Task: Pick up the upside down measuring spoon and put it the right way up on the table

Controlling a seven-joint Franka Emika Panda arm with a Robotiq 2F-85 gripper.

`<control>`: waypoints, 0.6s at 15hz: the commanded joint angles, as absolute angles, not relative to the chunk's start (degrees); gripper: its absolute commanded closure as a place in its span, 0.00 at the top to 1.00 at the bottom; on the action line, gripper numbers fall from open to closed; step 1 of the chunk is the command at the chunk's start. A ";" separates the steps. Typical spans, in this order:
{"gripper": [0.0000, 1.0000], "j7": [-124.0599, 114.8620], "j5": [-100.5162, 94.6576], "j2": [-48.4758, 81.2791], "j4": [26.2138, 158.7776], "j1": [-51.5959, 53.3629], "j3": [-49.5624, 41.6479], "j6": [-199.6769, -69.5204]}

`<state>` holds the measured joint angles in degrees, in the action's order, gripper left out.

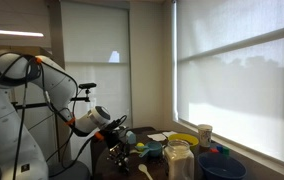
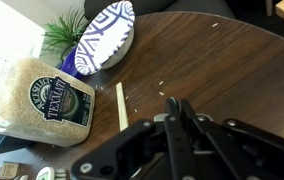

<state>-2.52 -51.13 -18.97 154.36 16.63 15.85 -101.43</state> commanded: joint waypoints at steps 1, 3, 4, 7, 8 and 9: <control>0.02 -4.31 -53.67 -17.42 155.42 17.52 16.62 -101.58; 0.02 -6.02 -55.56 -17.40 155.40 17.45 17.54 -100.12; 0.02 -7.47 -56.64 -17.51 155.46 17.41 17.89 -99.76; 0.02 -12.63 -59.55 -16.63 155.81 17.39 18.75 -99.08; 0.02 -14.25 -60.11 -16.13 155.89 17.41 18.85 -99.28; 0.02 -15.78 -60.67 -15.52 155.98 17.44 19.03 -99.18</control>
<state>-10.32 -57.70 -17.93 155.82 16.76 18.29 -100.34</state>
